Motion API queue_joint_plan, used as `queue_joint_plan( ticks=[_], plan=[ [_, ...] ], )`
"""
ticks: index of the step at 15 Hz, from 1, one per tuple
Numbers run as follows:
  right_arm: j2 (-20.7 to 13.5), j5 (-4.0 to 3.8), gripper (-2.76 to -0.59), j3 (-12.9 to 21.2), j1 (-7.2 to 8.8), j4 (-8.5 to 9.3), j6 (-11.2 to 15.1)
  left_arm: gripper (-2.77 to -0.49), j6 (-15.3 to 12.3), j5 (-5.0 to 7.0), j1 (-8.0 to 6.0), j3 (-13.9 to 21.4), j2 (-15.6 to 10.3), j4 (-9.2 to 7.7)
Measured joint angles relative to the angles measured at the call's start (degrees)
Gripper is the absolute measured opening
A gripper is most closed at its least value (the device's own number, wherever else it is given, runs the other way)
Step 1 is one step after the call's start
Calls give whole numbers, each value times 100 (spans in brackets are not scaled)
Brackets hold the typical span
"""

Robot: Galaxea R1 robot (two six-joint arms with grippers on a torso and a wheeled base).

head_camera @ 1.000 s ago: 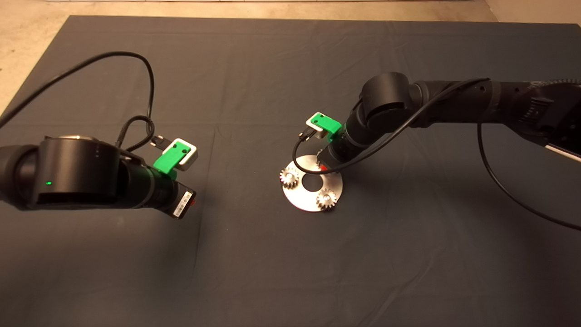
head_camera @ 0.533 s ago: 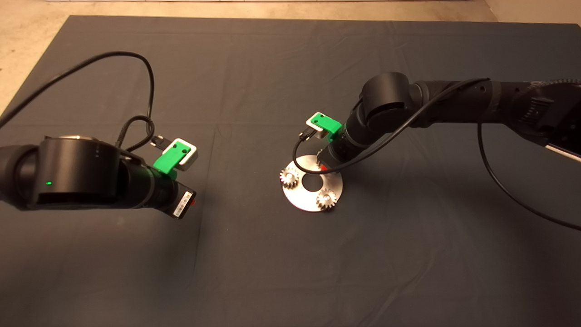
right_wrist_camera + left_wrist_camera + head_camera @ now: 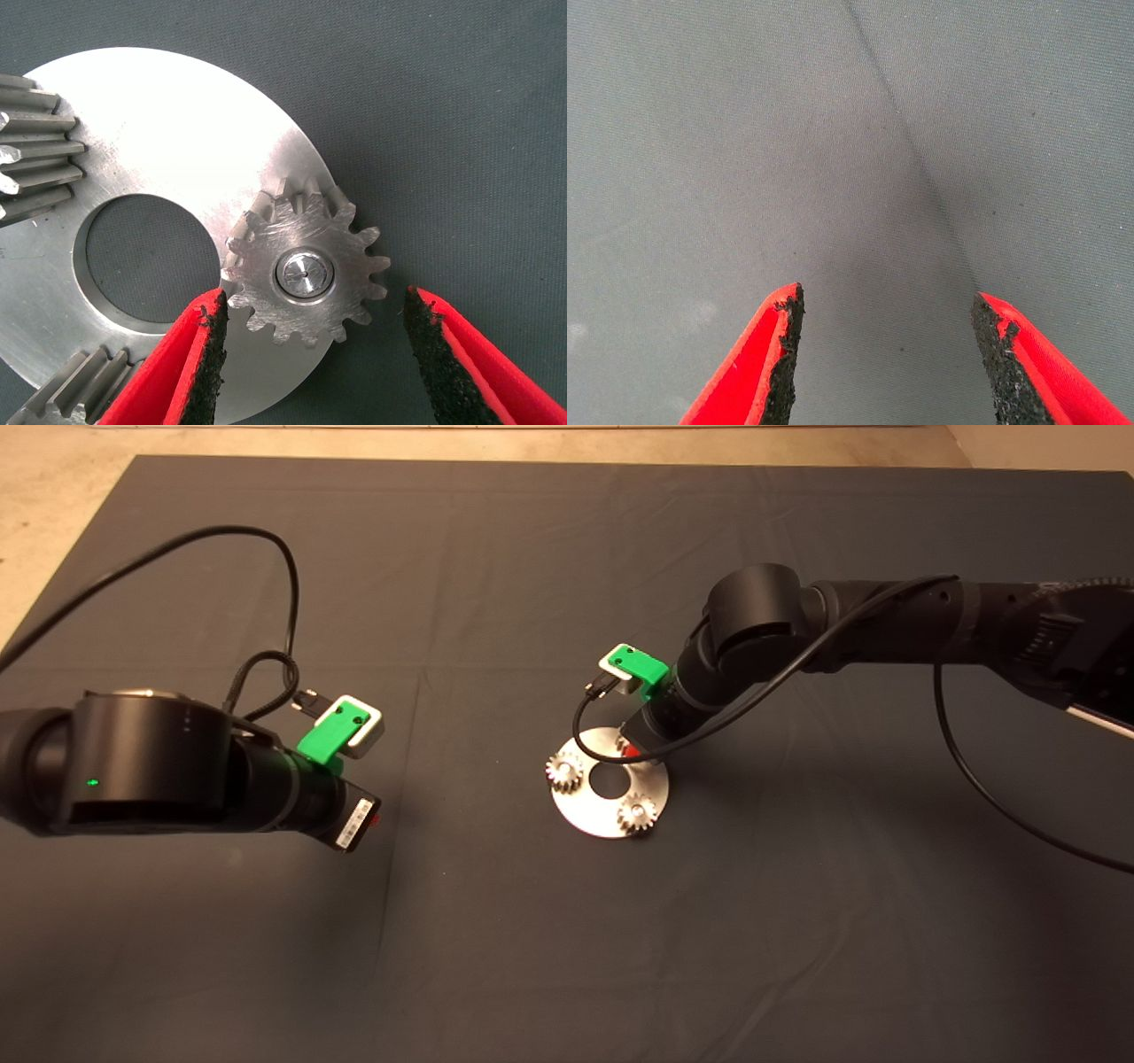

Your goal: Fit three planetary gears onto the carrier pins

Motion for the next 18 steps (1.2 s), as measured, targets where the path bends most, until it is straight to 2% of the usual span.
queue_joint_plan(
  ticks=[2, 4, 5, 6, 8, 9, 10, 11, 13, 14, 16, 17, 18],
  plan=[
    [-45, 2, -178, 10, 4, 5, 3, -195, 0, 2, 0, 0, -1, 0],
    [-107, -1, -178, 105, 32, 7, 29, -195, 0, 2, 0, 0, -9, -1],
    [-126, -11, -178, 195, 75, 20, 45, -195, 0, 2, 0, 2, -15, -1],
    [-126, -12, -176, 292, 187, 41, 47, -195, 0, 3, 0, 7, -17, -1],
    [-245, 40, -173, 539, 604, 311, 149, -195, -11, 11, 0, 189, -77, -1],
    [-414, 42, -173, 682, 875, 458, 323, -195, -60, 11, 0, 346, -167, -4],
    [-669, 30, -173, 874, 1116, 492, 601, -195, -140, 7, 0, 501, -295, -4],
    [-960, -9, -173, 1142, 1258, 501, 914, -195, -320, 11, 0, 649, -457, -4],
    [-1623, -194, -173, 2095, 1291, 603, 1613, -195, -604, 57, 0, 1048, -756, -4],
    [-1911, -334, -173, 2707, 1288, 662, 2002, -195, -775, 60, 0, 1293, -830, -4],
    [-2375, -699, -173, 3775, 1343, 813, 2900, -195, -1188, 27, 0, 1684, -913, -30],
    [-2661, -808, -173, 4118, 1348, 829, 3337, -195, -1383, 24, 0, 1759, -973, -35],
    [-3051, -835, -173, 4329, 1329, 844, 3650, -195, -1451, 38, 11, 1784, -1040, -61]
  ],
)
